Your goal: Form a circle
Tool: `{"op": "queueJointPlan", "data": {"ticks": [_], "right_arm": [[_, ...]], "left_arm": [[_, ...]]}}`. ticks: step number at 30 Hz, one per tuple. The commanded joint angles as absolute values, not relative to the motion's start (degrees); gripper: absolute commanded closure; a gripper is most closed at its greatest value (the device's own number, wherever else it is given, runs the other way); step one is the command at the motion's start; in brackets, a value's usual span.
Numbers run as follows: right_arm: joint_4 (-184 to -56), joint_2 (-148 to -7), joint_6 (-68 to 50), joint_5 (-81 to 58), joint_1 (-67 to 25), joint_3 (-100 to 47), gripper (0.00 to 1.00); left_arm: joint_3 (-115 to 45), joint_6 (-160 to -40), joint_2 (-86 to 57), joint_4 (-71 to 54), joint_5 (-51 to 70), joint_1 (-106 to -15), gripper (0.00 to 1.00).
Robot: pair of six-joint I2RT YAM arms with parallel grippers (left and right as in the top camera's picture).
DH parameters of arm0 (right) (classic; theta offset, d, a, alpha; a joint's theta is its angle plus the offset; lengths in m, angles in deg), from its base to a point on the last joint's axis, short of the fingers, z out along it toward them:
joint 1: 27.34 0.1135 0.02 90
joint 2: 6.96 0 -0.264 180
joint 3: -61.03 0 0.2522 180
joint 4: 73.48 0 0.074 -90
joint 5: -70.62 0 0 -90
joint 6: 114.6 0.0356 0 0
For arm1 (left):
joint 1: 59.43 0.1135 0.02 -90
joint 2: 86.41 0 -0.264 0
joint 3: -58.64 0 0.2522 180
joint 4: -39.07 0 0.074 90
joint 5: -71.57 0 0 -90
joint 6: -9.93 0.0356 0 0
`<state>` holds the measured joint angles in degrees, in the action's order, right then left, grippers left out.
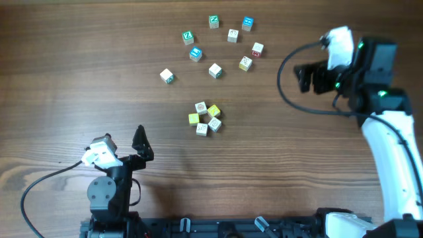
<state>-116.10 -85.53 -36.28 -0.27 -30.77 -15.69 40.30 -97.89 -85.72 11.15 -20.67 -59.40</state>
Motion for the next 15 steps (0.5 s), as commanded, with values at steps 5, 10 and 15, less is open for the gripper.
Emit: {"op": "queueJointPlan", "data": {"ticks": [5, 10, 15], "right_arm": [[-92.95, -85.38, -31.32, 4.67, -30.63, 8.62, 0.00], [-81.59, -85.38, -28.87, 4.65, -30.63, 22.12, 0.00], [-74.70, -83.63, -27.34, 4.65, -30.63, 28.48, 0.00]], "left_arm": [[40.49, -96.78, -86.07, 11.28, -21.02, -59.05, 0.00], [40.49, -96.78, -86.07, 11.28, -21.02, -59.05, 0.00], [40.49, -96.78, -86.07, 11.28, -21.04, -59.05, 0.00]]}}
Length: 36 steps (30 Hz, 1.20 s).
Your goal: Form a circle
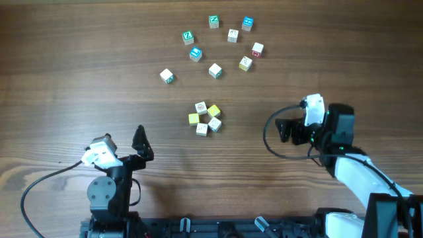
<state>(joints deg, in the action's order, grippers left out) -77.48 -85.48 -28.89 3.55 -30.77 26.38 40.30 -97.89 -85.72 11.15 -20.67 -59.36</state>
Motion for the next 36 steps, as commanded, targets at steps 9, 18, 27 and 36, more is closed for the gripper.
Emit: {"op": "queueJointPlan", "data": {"ticks": [9, 18, 27, 36], "right_arm": [[-59.75, -72.20, -19.78, 4.65, -30.63, 43.19, 0.00], [-68.01, -54.16, -20.54, 1.96, -30.63, 47.00, 0.00], [-86.64, -27.76, -21.57, -10.22, -30.63, 46.97, 0.00], [-86.53, -8.85, -21.44, -10.24, -30.63, 46.97, 0.00]], "left_arm": [[40.49, -96.78, -86.07, 11.28, -21.04, -59.05, 0.00], [40.49, -96.78, -86.07, 11.28, -21.02, -59.05, 0.00], [40.49, -96.78, -86.07, 11.28, -21.02, -59.05, 0.00], [40.49, -96.78, -86.07, 11.28, -21.02, -59.05, 0.00]]}}
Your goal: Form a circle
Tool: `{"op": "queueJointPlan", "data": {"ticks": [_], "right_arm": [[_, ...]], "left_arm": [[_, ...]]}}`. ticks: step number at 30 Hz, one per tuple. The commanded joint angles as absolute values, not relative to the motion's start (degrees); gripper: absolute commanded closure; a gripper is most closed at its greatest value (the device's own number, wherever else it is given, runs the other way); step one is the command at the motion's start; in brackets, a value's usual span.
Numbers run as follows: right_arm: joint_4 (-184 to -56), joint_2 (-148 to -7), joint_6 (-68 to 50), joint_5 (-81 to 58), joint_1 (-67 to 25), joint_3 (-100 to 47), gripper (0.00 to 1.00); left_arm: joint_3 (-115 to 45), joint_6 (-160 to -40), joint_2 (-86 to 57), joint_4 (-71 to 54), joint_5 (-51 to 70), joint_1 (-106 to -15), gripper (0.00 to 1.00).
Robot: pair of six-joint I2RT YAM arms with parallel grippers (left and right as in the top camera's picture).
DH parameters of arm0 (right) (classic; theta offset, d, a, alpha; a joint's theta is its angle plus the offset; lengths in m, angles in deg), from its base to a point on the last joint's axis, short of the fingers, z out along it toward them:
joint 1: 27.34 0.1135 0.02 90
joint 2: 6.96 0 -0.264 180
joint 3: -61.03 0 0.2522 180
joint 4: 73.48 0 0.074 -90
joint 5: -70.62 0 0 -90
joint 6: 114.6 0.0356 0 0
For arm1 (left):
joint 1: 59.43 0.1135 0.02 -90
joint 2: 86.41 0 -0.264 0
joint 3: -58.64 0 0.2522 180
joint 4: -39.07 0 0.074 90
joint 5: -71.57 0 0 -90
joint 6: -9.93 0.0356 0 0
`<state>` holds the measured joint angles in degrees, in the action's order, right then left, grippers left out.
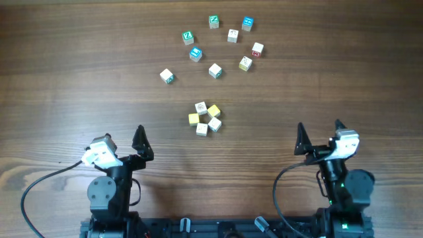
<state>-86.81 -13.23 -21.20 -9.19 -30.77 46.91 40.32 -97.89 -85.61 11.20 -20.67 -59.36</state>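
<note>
Several small letter cubes lie in a loose ring at the far middle of the table, among them a green-faced one (213,21), a blue-faced one (247,24), a white one (215,70) and an outlying one (167,76). A tight cluster of cubes (206,118), some of them yellow, sits nearer the middle. My left gripper (122,142) rests open at the near left, holding nothing. At the near right my right gripper (319,134) stands open and empty. Both are well short of the cubes.
The wooden table (66,79) stretches around the cubes. Black cables loop beside each arm base at the near edge, the left cable (39,188) and the right cable (281,192).
My right arm has drawn back from the right middle of the table to its base at the near right, its gripper open. The left arm and all cubes are unchanged.
First my right arm was reached out at the far right, level with the ring of cubes. Then it was lower, at the right middle. Now it is folded at the near right. The cubes and the left arm stayed put throughout.
</note>
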Motion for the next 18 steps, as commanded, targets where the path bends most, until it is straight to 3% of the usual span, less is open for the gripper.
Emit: {"op": "queueJointPlan", "data": {"ticks": [1, 18], "right_arm": [[-86.51, -7.22, -21.42, -10.22, -30.63, 46.97, 0.00], [-86.53, -7.56, -21.46, -10.46, -30.63, 46.97, 0.00]], "left_arm": [[40.49, -96.78, -86.07, 11.28, -21.02, -59.05, 0.00], [40.49, -96.78, -86.07, 11.28, -21.02, -59.05, 0.00]]}}
